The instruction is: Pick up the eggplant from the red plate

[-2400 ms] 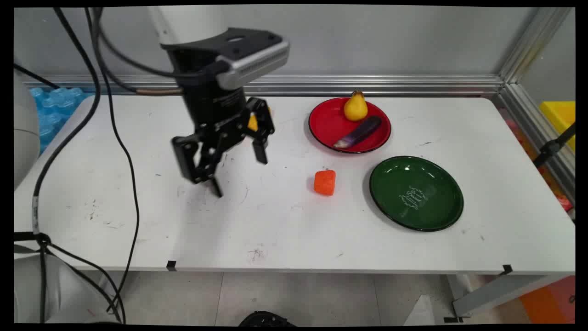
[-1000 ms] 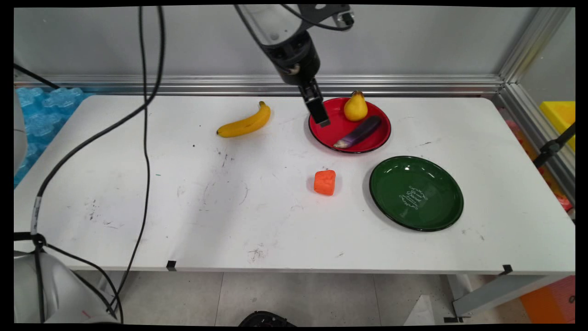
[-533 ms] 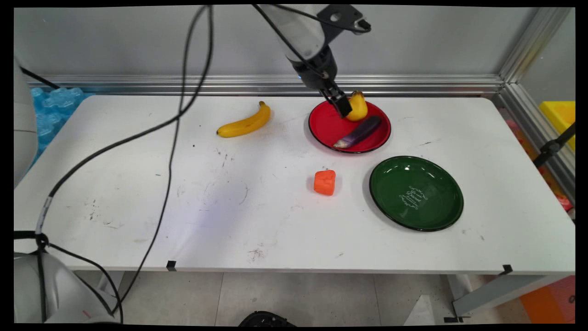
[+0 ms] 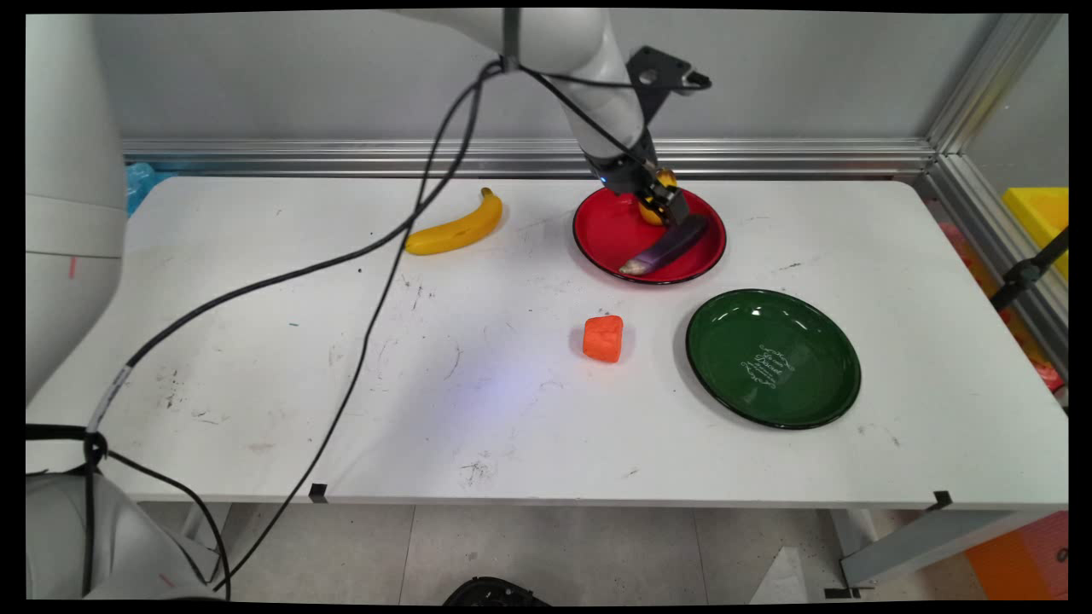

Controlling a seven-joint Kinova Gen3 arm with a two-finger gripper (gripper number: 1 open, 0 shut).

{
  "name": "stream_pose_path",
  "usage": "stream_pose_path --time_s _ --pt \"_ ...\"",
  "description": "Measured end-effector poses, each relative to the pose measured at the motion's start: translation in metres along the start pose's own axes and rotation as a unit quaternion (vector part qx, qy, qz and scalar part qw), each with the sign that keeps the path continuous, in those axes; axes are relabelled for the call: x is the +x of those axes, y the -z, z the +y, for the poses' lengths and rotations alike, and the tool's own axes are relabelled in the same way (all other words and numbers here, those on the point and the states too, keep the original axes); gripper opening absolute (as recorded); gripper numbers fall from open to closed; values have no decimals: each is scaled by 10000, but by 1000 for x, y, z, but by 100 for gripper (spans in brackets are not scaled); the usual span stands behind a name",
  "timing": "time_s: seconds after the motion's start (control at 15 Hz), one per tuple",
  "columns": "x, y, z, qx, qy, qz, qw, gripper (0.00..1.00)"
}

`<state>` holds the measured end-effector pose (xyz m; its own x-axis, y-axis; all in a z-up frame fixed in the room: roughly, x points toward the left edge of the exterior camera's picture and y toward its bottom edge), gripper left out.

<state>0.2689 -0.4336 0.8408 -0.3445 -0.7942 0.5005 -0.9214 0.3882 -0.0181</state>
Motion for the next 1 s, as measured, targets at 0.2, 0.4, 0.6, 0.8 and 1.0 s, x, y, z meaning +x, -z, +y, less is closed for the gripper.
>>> stream_pose_path --time_s 0.2,0.4,0.6,0.8,1.0 --pt "2 -23 5 -21 188 -17 9998 100" --pt "4 -45 10 -59 335 -45 9994 100" --pt "6 -65 15 -100 442 -66 9989 100" --pt "8 -83 18 -120 535 -83 9985 100" --pt "9 -95 19 -122 584 -91 9982 100"
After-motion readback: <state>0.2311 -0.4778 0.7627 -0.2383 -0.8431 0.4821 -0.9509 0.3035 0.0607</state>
